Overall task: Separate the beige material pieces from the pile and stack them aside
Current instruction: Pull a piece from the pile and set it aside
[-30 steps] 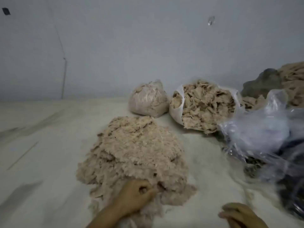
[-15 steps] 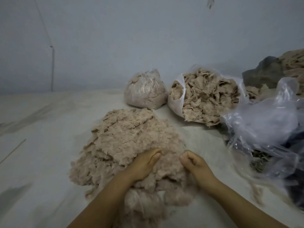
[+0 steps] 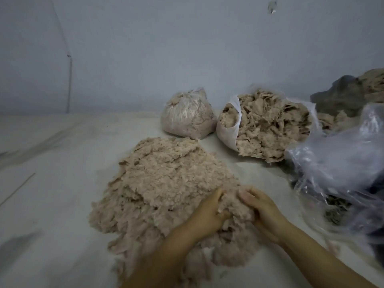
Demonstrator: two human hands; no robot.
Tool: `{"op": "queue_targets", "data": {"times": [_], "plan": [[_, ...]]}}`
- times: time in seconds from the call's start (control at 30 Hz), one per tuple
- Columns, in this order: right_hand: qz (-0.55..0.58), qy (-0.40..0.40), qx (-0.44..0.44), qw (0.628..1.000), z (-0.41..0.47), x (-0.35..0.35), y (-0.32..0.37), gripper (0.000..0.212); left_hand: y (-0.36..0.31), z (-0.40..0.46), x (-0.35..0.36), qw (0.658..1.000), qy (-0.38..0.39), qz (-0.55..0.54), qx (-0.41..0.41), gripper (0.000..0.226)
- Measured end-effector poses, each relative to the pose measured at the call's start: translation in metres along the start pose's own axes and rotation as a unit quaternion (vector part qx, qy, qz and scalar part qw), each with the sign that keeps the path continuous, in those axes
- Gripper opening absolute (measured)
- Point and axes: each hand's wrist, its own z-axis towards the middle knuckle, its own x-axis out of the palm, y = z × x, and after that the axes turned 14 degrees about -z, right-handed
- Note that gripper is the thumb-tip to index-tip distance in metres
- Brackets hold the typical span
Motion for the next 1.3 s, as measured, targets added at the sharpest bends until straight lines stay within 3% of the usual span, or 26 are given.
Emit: {"op": "queue_targets", "data": {"times": [0.1, 0.2, 0.27, 0.37, 0.47, 0.57, 0.63, 0.7, 0.8, 1.0, 1.07, 1.2, 1.3], "plan": [[-0.157, 0.022, -0.002, 0.987, -0.008, -0.017, -0.004, 0.038, -0.001, 0.000, 0.003, 0.996, 0.045, 0.076, -0.001, 0.026], [-0.074, -0.071, -0.041, 0.994, -0.014, -0.036, -0.012, 0.012, 0.012, -0.001, 0.001, 0.978, 0.058, 0.199, -0.016, 0.023], [-0.033, -0.123, -0.049, 0.991, -0.015, -0.046, -0.021, 0.021, 0.022, -0.004, -0.001, 0.972, 0.042, 0.228, -0.038, 0.026], [0.008, -0.124, -0.051, 0.991, -0.016, -0.051, -0.035, 0.020, 0.026, -0.004, 0.000, 0.961, 0.042, 0.269, -0.056, 0.027], [-0.024, -0.082, -0.061, 0.994, -0.014, -0.053, -0.037, 0.004, 0.019, -0.003, 0.004, 0.961, 0.021, 0.267, -0.069, 0.028], [-0.141, -0.050, -0.087, 0.985, -0.007, -0.055, -0.037, 0.007, 0.007, -0.001, 0.020, 0.970, -0.016, 0.240, 0.021, 0.030], [-0.183, -0.069, -0.115, 0.974, -0.005, -0.053, -0.037, 0.011, 0.008, 0.000, 0.039, 0.972, -0.003, 0.232, 0.036, 0.040], [-0.138, -0.090, -0.126, 0.978, -0.003, -0.053, -0.040, 0.017, 0.024, -0.002, 0.049, 0.961, 0.010, 0.278, 0.014, 0.048], [-0.073, -0.106, -0.103, 0.986, 0.002, -0.052, -0.047, 0.022, 0.048, -0.009, 0.039, 0.948, -0.035, 0.315, 0.011, 0.032], [-0.095, -0.109, -0.111, 0.983, 0.008, -0.042, -0.058, 0.022, 0.062, -0.022, 0.005, 0.942, -0.044, 0.331, 0.034, 0.020], [-0.089, -0.140, -0.109, 0.980, 0.008, -0.041, -0.059, 0.024, 0.066, -0.024, -0.007, 0.942, -0.038, 0.332, 0.032, 0.021], [0.030, -0.250, -0.081, 0.964, 0.008, -0.048, -0.055, 0.024, 0.065, -0.027, -0.028, 0.952, -0.043, 0.302, -0.004, 0.030], [-0.042, -0.200, -0.067, 0.976, 0.006, -0.046, -0.056, 0.018, 0.059, -0.029, -0.029, 0.963, -0.027, 0.264, -0.043, 0.026]]}}
